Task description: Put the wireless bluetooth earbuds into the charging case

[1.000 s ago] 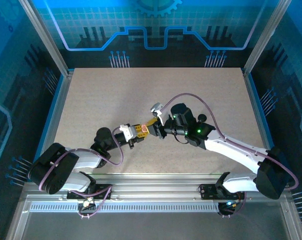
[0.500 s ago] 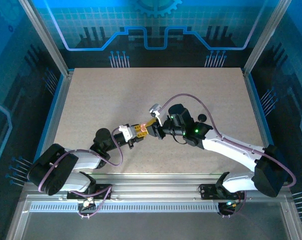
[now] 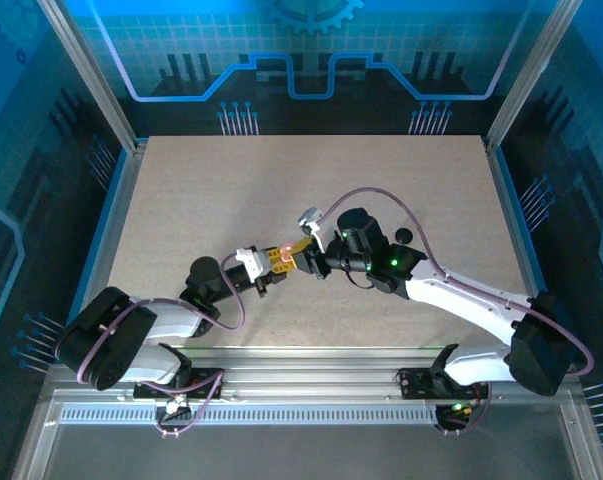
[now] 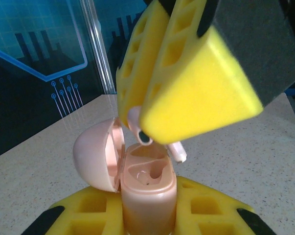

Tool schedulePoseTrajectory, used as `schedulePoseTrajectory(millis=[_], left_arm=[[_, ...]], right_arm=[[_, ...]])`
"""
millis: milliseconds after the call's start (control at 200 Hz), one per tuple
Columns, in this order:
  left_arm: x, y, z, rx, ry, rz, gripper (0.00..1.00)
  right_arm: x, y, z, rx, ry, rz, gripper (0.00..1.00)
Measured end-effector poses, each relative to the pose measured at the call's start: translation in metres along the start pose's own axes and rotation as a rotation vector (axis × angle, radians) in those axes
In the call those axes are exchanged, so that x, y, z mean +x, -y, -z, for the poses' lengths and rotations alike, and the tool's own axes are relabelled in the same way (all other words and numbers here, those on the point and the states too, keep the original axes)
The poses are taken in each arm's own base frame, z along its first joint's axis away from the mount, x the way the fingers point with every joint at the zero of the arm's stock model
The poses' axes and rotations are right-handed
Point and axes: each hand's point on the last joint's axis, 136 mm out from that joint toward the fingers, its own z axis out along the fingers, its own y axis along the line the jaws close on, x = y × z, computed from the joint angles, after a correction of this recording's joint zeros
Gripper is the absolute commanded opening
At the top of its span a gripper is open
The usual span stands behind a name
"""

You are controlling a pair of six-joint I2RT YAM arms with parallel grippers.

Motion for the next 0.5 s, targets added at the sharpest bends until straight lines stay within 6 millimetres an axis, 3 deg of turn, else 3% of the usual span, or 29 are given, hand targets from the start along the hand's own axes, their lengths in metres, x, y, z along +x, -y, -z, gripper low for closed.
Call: schedulePoseTrajectory(millis=[500], left_arm=[[-0.008, -0.005, -0.006, -0.001, 0.021, 0.136, 0.13]], right_arm=[[-0.016, -0.002, 0.003, -0.001, 0.062, 0.019, 0.21]])
